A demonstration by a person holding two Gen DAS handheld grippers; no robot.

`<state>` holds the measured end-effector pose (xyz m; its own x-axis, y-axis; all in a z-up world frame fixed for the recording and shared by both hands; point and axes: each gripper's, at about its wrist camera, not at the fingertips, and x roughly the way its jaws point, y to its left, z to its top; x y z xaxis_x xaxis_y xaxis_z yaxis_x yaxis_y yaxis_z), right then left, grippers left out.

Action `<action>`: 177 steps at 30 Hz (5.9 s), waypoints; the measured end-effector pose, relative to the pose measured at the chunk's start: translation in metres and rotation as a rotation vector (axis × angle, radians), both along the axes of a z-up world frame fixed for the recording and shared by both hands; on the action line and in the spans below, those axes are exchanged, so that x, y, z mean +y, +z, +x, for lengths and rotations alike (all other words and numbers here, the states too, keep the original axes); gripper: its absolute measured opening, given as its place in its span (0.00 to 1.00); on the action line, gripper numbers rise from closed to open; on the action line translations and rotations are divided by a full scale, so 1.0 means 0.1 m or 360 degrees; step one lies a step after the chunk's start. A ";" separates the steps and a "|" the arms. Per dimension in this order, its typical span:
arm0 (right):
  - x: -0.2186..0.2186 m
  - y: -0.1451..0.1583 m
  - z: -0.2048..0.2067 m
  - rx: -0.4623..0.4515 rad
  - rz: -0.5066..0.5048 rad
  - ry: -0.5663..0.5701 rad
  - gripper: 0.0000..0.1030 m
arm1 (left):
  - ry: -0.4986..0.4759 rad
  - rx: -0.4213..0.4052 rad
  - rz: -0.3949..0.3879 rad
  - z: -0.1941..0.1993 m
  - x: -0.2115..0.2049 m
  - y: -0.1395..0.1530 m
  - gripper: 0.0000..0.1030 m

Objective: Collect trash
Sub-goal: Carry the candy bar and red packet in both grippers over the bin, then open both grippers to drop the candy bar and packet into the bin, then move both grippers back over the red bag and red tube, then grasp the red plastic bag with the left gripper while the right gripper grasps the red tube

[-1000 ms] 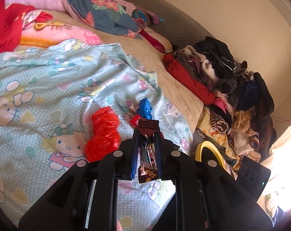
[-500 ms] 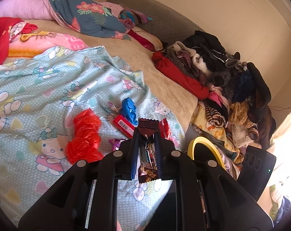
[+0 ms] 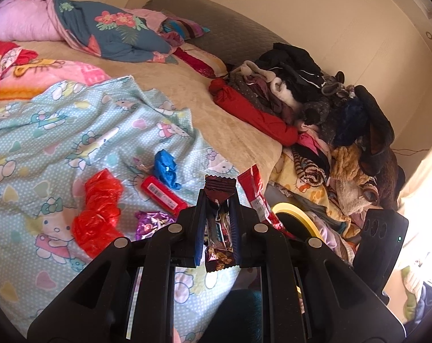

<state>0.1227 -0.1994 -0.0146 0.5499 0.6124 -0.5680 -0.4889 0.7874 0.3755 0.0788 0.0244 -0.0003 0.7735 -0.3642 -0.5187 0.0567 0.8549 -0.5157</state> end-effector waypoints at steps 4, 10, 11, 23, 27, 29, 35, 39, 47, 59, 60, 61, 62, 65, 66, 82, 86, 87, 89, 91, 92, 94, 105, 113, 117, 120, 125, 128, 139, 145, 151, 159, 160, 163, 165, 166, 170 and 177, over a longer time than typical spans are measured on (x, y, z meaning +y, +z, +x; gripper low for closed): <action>-0.18 0.07 0.03 -0.0015 0.0024 -0.0058 0.13 | -0.0020 -0.0015 0.0008 0.02 -0.07 0.04 0.10; -0.48 0.12 0.06 -0.0018 0.0068 -0.0159 0.13 | -0.0059 -0.0028 0.0016 0.03 -0.22 0.05 0.10; -0.51 0.13 0.07 -0.0017 0.0072 -0.0172 0.13 | -0.0067 -0.0028 0.0016 0.04 -0.24 0.05 0.10; -0.92 0.14 0.07 -0.0017 0.0071 -0.0349 0.13 | -0.0200 -0.0055 0.0025 0.11 -0.66 0.04 0.10; -1.07 0.14 0.07 -0.0015 0.0089 -0.0409 0.13 | -0.0252 -0.0055 0.0039 0.15 -0.81 0.03 0.10; -1.15 0.14 0.06 -0.0014 0.0093 -0.0439 0.13 | -0.0276 -0.0056 0.0051 0.17 -0.90 0.03 0.10; -1.40 0.12 0.06 0.0002 0.0114 -0.0530 0.13 | -0.0353 -0.0066 0.0067 0.23 -1.14 0.03 0.10; -1.58 0.08 0.07 0.0027 0.0146 -0.0598 0.13 | -0.0399 -0.0074 0.0073 0.24 -1.29 0.04 0.10; -1.88 0.03 0.04 0.0055 0.0195 -0.0717 0.13 | -0.0469 -0.0066 0.0069 0.27 -1.59 -0.03 0.10; -2.23 -0.09 0.04 0.0109 0.0233 -0.0871 0.13 | -0.0569 -0.0034 0.0112 0.40 -2.02 -0.22 0.10; -2.26 -0.10 0.04 0.0114 0.0236 -0.0881 0.13 | -0.0575 -0.0029 0.0115 0.42 -2.05 -0.24 0.10; -2.29 -0.12 0.04 0.0121 0.0240 -0.0888 0.13 | -0.0579 -0.0025 0.0117 0.43 -2.08 -0.26 0.10; -2.30 -0.13 0.04 0.0129 0.0242 -0.0894 0.13 | -0.0583 -0.0023 0.0123 0.45 -2.11 -0.27 0.10; -2.34 -0.18 0.05 0.0154 0.0247 -0.0908 0.13 | -0.0599 -0.0007 0.0141 0.50 -2.20 -0.33 0.10; -2.35 -0.20 0.06 0.0167 0.0251 -0.0912 0.13 | -0.0603 0.0000 0.0147 0.53 -2.23 -0.36 0.10; -2.58 -0.51 0.15 0.0350 0.0255 -0.1034 0.13 | -0.0671 0.0128 0.0236 0.85 -2.55 -0.76 0.10; -2.58 -0.61 0.19 0.0410 0.0205 -0.1056 0.13 | -0.0674 0.0150 0.0253 0.92 -2.60 -0.84 0.10; -2.58 -0.62 0.20 0.0421 0.0200 -0.1060 0.13 | -0.0675 0.0155 0.0254 0.93 -2.61 -0.85 0.10; -2.57 -0.64 0.21 0.0434 0.0181 -0.1071 0.15 | -0.0678 0.0167 0.0255 0.96 -2.62 -0.89 0.10; -2.56 -0.65 0.22 0.0443 0.0173 -0.1075 0.15 | -0.0681 0.0172 0.0253 0.98 -2.64 -0.91 0.10; -2.56 -0.65 0.22 0.0446 0.0170 -0.1077 0.15 | -0.0681 0.0171 0.0258 0.98 -2.64 -0.90 0.10; -2.57 -0.66 0.22 0.0452 0.0167 -0.1092 0.19 | -0.0680 0.0174 0.0253 0.98 -2.64 -0.91 0.10; -2.56 -0.48 0.19 0.0293 0.0137 -0.1136 0.59 | -0.0559 0.0125 0.0258 0.88 -2.45 -0.79 0.90; -2.39 -0.33 0.20 0.0154 0.0089 -0.1041 0.64 | -0.0500 0.0053 0.0285 0.71 -2.22 -0.63 0.90; -2.27 -0.27 0.19 0.0099 0.0068 -0.1001 0.66 | -0.0465 -0.0008 0.0326 0.62 -2.08 -0.55 0.90; -2.18 -0.23 0.18 0.0060 0.0067 -0.0976 0.66 | -0.0428 -0.0041 0.0350 0.58 -1.97 -0.51 0.90; -2.00 -0.14 0.16 -0.0035 0.0046 -0.0919 0.67 | -0.0364 -0.0081 0.0367 0.54 -1.76 -0.44 0.90; -1.90 -0.08 0.15 -0.0085 0.0049 -0.0885 0.68 | -0.0333 -0.0095 0.0366 0.51 -1.64 -0.41 0.90; -1.32 -0.01 0.18 -0.0175 0.0007 -0.0669 0.68 | -0.0191 -0.0127 0.0395 0.45 -1.15 -0.33 0.90; -0.90 -0.05 0.19 -0.0186 -0.0050 -0.0511 0.68 | -0.0112 -0.0128 0.0413 0.41 -0.86 -0.33 0.90; -0.57 -0.11 0.18 -0.0173 -0.0105 -0.0392 0.68 | -0.0039 -0.0119 0.0405 0.38 -0.60 -0.33 0.90; -0.18 -0.13 0.15 -0.0198 -0.0179 -0.0212 0.68 | 0.0048 -0.0096 0.0432 0.34 -0.24 -0.38 0.90; -0.15 -0.13 0.15 -0.0204 -0.0187 -0.0193 0.68 | 0.0061 -0.0085 0.0437 0.33 -0.17 -0.41 0.90; -0.02 -0.12 0.18 -0.0212 -0.0206 -0.0124 0.64 | 0.0100 -0.0048 0.0451 0.30 -0.01 -0.49 0.90; 0.06 -0.13 0.22 -0.0204 -0.0215 -0.0077 0.62 | 0.0121 -0.0019 0.0464 0.28 0.10 -0.55 0.90; 0.12 -0.14 0.25 -0.0196 -0.0218 -0.0049 0.61 | 0.0134 0.0000 0.0465 0.28 0.16 -0.59 0.90; 0.35 -0.23 0.38 -0.0147 -0.0260 0.0051 0.56 | 0.0207 0.0067 0.0459 0.25 0.40 -0.72 0.90; 0.70 -0.53 0.68 -0.0023 -0.0392 0.0142 0.54 | 0.0262 0.0196 0.0403 0.28 0.66 -0.93 0.89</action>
<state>0.1908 -0.1296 -0.0674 0.5091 0.5031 -0.6984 -0.5644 0.8077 0.1704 0.1064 0.0902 -0.0936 0.7372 -0.0872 -0.6700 -0.1424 0.9493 -0.2802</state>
